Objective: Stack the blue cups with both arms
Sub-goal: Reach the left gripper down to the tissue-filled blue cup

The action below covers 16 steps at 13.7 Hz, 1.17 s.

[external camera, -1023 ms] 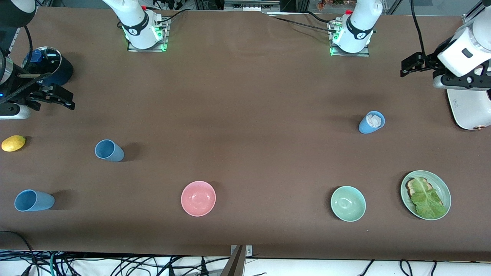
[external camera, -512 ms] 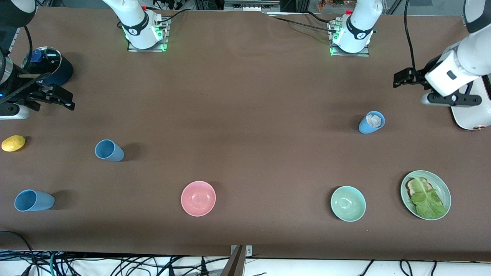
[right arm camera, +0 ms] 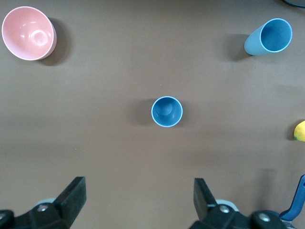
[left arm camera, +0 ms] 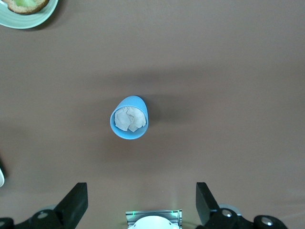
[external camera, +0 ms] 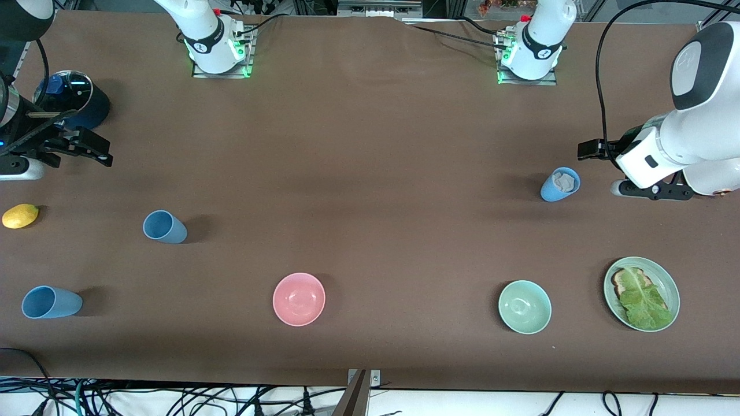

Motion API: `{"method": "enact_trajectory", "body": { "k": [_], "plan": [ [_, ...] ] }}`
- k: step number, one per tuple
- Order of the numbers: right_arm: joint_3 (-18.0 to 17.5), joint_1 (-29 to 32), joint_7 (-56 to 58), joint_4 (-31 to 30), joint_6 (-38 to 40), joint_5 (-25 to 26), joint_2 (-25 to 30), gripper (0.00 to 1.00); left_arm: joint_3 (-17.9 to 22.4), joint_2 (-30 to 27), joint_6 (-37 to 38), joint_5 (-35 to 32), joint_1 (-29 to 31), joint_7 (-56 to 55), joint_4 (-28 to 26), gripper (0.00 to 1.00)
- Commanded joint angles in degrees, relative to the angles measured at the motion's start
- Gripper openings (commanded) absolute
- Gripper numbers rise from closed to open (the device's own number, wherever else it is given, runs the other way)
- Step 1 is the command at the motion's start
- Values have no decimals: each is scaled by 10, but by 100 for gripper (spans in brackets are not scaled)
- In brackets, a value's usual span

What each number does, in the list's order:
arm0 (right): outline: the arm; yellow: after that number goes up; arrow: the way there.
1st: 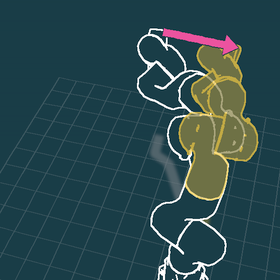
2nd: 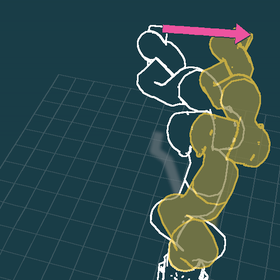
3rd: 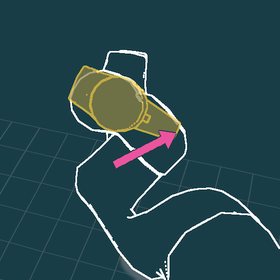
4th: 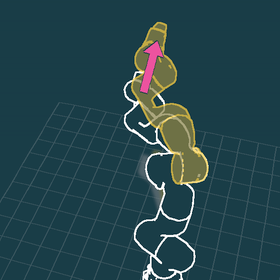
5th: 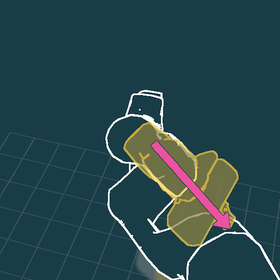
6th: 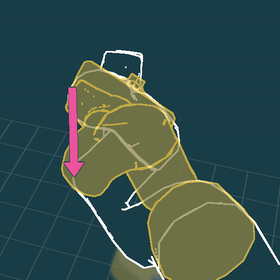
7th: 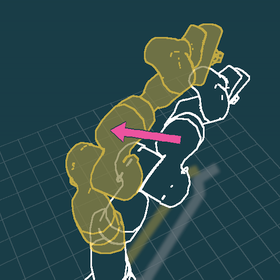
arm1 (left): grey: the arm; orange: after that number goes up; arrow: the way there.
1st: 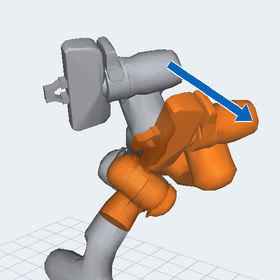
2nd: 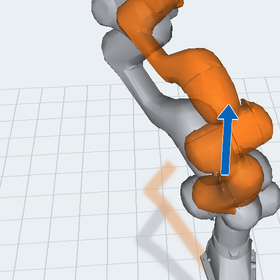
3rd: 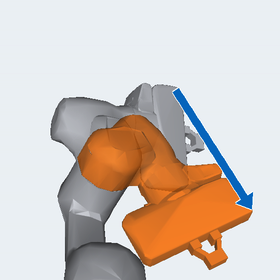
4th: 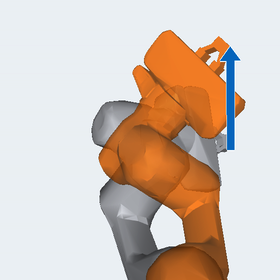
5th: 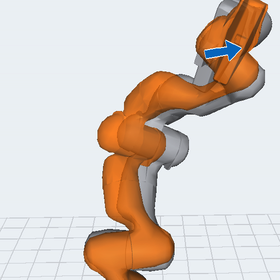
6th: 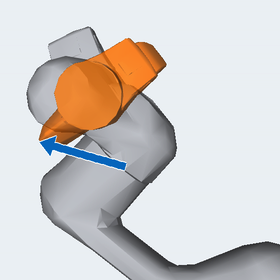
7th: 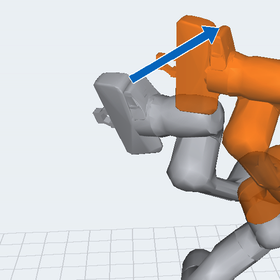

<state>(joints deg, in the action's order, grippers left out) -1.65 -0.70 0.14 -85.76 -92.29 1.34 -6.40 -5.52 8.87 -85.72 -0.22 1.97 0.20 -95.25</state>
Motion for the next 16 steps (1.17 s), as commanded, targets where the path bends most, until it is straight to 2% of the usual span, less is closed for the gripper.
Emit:
{"method": "enact_trajectory", "body": {
  "k": [1, 3, 6, 10, 13, 16],
  "plan": [
    [0, 3, 6, 5, 0, -4, 2, 100, 0, 43, 6, -16, -2, 1, 39, 100],
    [0, 3, 6, 5, 0, -4, 2, 100, 2, 76, -7, -9, 11, 2, 48, 100],
    [0, 3, 6, 5, 0, -5, 2, 100, 3, 89, -59, -12, 15, 3, 25, 100],
    [0, 3, 6, 5, 0, -5, 1, 100, 25, 83, -161, -13, 18, 37, -55, 100],
    [-6, 1, 5, 5, 1, -4, 4, 100, 72, 57, -245, -6, 9, 116, -130, 100],
    [-4, 2, 6, 5, 1, -5, 4, 100, 116, 12, -310, 2, -20, 132, -213, 100]
  ]
}}
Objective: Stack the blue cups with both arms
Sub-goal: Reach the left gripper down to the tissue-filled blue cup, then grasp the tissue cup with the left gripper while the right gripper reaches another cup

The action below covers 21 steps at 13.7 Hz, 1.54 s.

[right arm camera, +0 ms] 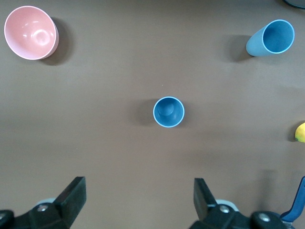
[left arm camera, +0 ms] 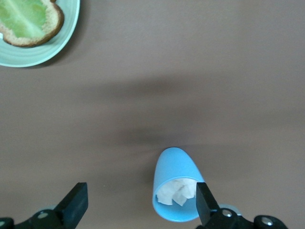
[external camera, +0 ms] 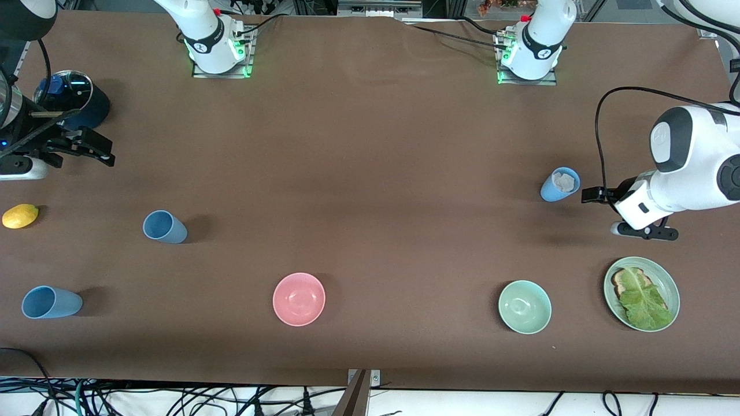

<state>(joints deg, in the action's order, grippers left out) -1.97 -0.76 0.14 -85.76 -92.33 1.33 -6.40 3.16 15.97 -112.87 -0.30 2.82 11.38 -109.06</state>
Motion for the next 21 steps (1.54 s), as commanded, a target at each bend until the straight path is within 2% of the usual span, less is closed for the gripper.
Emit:
{"method": "enact_trajectory", "body": {
  "k": [1, 3, 9, 14, 21],
  "plan": [
    [-1, 1, 6, 5, 2, -5, 5, 100, 44, -72, -51, 3, -44, 22, -95, 100],
    [-1, 1, 6, 5, 3, -5, 4, 100, 71, -103, -80, 3, -75, 22, -142, 100],
    [-2, 1, -2, 5, 7, -5, 5, 100, 74, -112, -175, 3, -71, 22, -216, 100],
    [-2, -3, 0, 3, 7, -5, -1, 100, 74, -112, -235, 3, -73, 22, -255, 100],
    [-1, -9, 20, 2, 22, 3, -9, 100, 74, -116, -269, 3, -77, 22, -281, 100]
  ]
}}
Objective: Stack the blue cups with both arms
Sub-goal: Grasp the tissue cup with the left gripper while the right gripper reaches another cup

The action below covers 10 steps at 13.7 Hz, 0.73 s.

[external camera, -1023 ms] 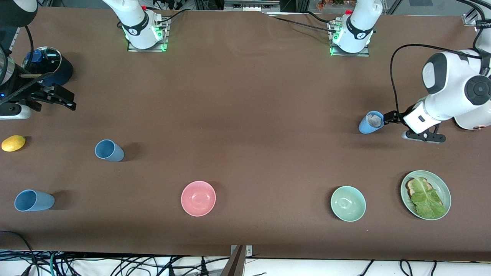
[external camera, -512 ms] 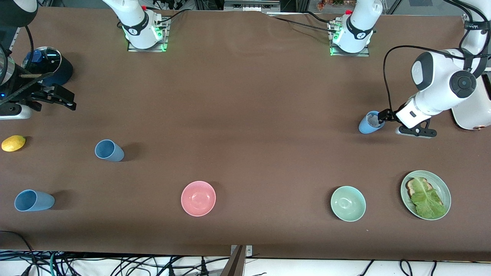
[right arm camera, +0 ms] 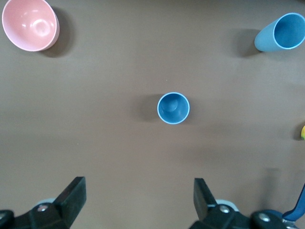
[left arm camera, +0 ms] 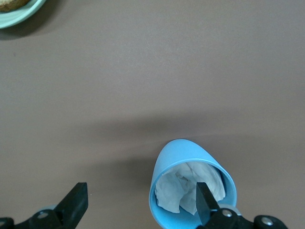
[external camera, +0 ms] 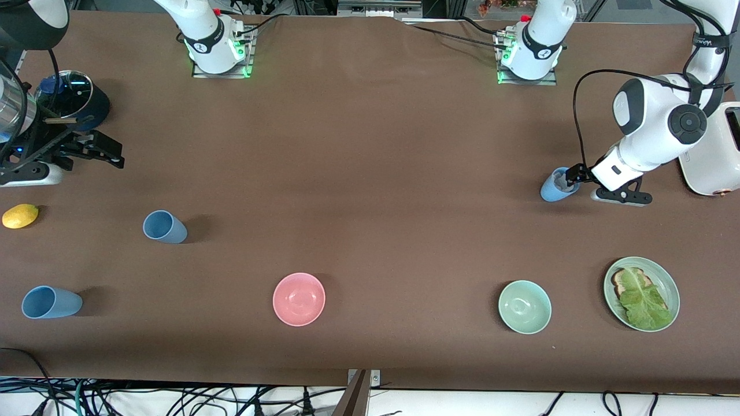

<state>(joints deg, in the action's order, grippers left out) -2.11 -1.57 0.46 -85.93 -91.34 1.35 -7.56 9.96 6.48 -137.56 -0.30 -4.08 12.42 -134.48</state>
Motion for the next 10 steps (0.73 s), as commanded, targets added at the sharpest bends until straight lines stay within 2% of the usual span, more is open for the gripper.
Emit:
{"method": "enact_trajectory", "body": {
  "k": [1, 10],
  "plan": [
    [2, -1, 29, 4, 13, 2, 4, 100, 6, -23, -37, 3, -10, 13, -37, 100],
    [2, -1, 63, 5, 30, -5, 4, 100, 7, -33, -79, 3, -9, 44, -64, 100]
  ]
}}
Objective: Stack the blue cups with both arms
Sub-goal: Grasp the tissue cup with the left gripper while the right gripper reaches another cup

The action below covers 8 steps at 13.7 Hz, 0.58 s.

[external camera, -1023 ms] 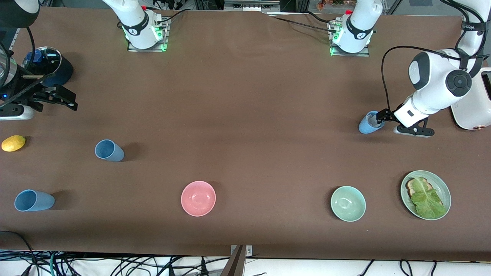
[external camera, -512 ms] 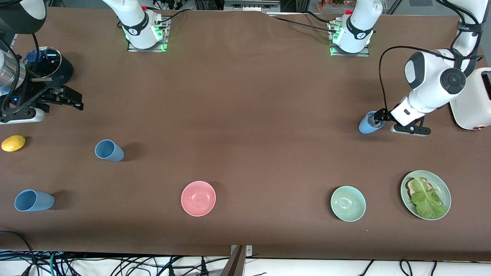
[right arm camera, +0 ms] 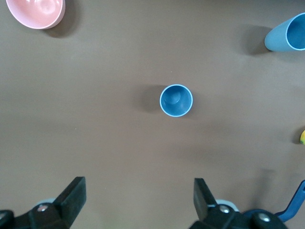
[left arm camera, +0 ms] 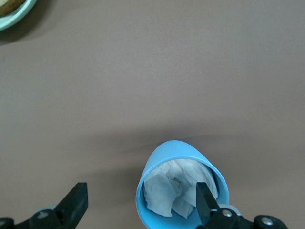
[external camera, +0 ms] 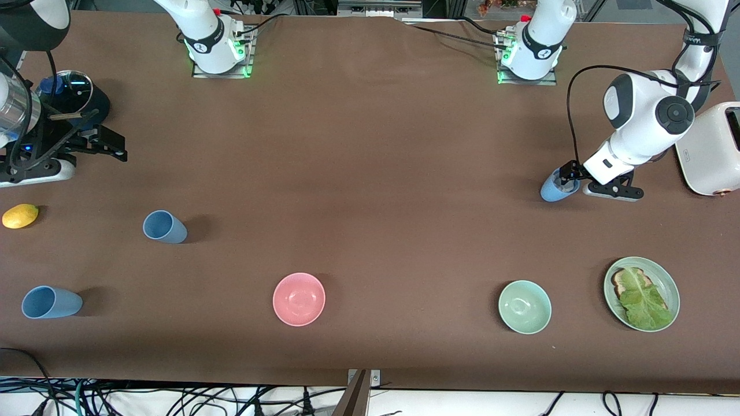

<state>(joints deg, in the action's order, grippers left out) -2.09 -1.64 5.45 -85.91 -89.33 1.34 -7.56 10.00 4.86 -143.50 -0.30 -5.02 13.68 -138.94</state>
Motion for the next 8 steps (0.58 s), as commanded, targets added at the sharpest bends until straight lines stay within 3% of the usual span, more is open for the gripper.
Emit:
{"method": "enact_trajectory", "body": {
  "k": [1, 5, 8],
  "plan": [
    [2, 0, 13, 4, 10, -5, 3, 100, 5, -15, -23, 3, 1, 32, -19, 100],
    [2, -3, 15, -6, -1, -7, 1, 100, 5, -7, -47, 3, 4, 32, -27, 100],
    [2, -7, 19, -71, -77, -3, 3, 100, 5, -2, -69, 3, 4, 32, -36, 100]
  ]
}}
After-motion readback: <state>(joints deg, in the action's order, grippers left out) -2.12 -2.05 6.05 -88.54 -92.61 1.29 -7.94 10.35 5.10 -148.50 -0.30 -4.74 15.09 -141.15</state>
